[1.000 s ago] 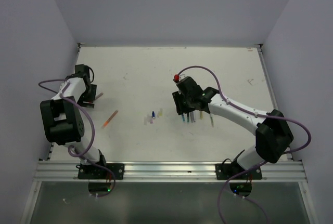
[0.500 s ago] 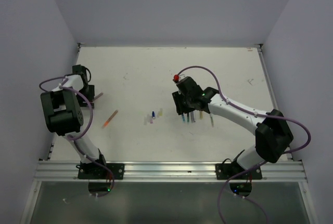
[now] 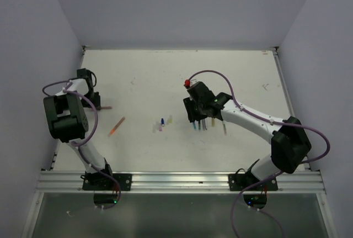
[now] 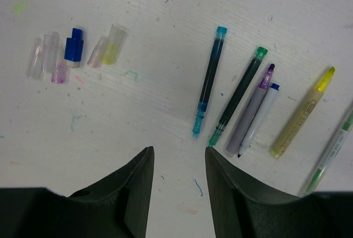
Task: Open the pen caps
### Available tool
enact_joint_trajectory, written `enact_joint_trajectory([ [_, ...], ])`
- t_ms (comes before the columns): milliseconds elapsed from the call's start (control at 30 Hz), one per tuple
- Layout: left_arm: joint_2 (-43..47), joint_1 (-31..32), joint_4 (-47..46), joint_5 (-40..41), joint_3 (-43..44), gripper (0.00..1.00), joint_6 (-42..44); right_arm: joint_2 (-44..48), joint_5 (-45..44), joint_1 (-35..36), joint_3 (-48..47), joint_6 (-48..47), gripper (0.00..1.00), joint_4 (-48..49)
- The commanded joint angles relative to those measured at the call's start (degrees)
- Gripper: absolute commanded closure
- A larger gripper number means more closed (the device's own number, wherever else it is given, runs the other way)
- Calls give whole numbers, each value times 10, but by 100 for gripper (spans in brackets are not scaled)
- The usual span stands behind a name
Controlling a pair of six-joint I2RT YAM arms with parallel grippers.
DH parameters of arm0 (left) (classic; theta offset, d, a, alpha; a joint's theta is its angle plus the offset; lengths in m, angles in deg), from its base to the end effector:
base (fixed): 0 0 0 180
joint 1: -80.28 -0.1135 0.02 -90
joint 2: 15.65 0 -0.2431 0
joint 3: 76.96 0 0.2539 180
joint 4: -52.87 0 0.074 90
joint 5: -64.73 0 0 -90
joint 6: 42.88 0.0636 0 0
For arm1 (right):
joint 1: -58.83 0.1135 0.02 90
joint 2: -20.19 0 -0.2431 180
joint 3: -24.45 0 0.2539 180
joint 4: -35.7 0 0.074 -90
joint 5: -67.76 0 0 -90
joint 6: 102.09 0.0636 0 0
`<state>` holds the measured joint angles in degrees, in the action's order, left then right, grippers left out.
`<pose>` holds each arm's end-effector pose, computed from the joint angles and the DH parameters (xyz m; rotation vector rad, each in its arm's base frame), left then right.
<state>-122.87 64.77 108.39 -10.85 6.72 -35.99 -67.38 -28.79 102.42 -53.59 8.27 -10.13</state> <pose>0.3335 0.1090 0.1112 -2.1761 1.8257 0.1473 0.2499 0.2278 0.2015 -0.4696 2.5111 0.2978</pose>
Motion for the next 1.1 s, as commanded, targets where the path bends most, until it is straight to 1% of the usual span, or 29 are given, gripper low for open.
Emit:
enact_joint_trajectory([
  [0, 7, 1, -15, -4, -30, 100, 35, 28, -18, 1, -27, 3, 54, -22],
  [67, 24, 12, -26, 10, -33, 100, 61, 32, -15, 0, -29, 3, 54, -35],
  [133, 45, 36, -32, 20, -28, 100, 83, 40, -13, 1, -29, 1, 53, -36],
  [167, 53, 48, -41, 33, -19, 100, 112, 43, -10, 0, -28, 0, 53, -37],
  [200, 62, 79, -47, 40, -14, 100, 130, 47, -4, -2, -29, -1, 53, -38],
  [233, 80, 98, -49, 48, -8, 100, 149, 49, 17, -3, -28, -2, 53, -38],
  [267, 89, 120, -57, 64, 5, 100, 192, 52, 29, -6, -27, -1, 52, -37],
  [300, 100, 163, -62, 74, 8, 100, 211, 53, 47, -11, -22, -5, 51, -33],
  [333, 123, 189, -71, 83, 8, 100, 233, 54, 63, -13, -18, -7, 46, -28],
  [367, 134, 214, -91, 90, 6, 100, 281, 55, 100, -15, -17, -10, 45, -26],
  [400, 147, 258, -105, 91, -1, 100, 306, 57, 116, -19, -15, -15, 43, -23],
  [433, 175, 280, -153, 64, -10, 100, 337, 66, 130, -21, -12, -17, 39, -19],
  [467, 191, 301, -180, 43, -41, 100, 401, 72, 157, -21, -9, -18, 36, -6],
  [500, 226, 334, -205, 21, -59, 100, 423, 82, 166, -22, -1, -19, 34, 2],
  [533, 244, 347, -232, -6, -79, 100, 442, 89, 176, -23, 3, -16, 29, 11],
  [567, 261, 359, -283, -70, -122, 100, 470, 103, 185, -23, 8, -11, 27, 31],
  [600, 295, 375, -302, -96, -144, 100, 474, 107, 208, -25, 13, -3, 25, 39],
  [633, 312, 381, -353, -157, -165, 100, 479, 112, 224, -27, 16, 3, 25, 51],
  [667, 327, 390, -373, -182, -204, 100, 478, 118, 237, -28, 22, 9, 24, 75],
  [700, 352, 394, -385, -200, -218, 100, 473, 121, 254, -29, 27, 23, 24, 88],
  [733, 363, 396, -409, -241, -232, 100, 466, 122, 262, -29, 32, 31, 24, 103],
  [767, 371, 399, -430, -257, -252, 100, 461, 122, 275, -30, 45, 38, 24, 139],
  [833, 387, 409, -447, -295, -267, 100, 449, 118, 311, -31, 56, 60, 25, 174],
  [900, 399, 418, -452, -310, -278, 100, 438, 109, 331, -31, 70, 77, 27, 219],
  [967, 407, 421, -468, -322, -295, 100, 415, 106, 348, -31, 88, 91, 28, 275],
  [1067, 417, 426, -497, -339, -312, 100, 379, 96, 369, -30, 106, 117, 30, 332],
])
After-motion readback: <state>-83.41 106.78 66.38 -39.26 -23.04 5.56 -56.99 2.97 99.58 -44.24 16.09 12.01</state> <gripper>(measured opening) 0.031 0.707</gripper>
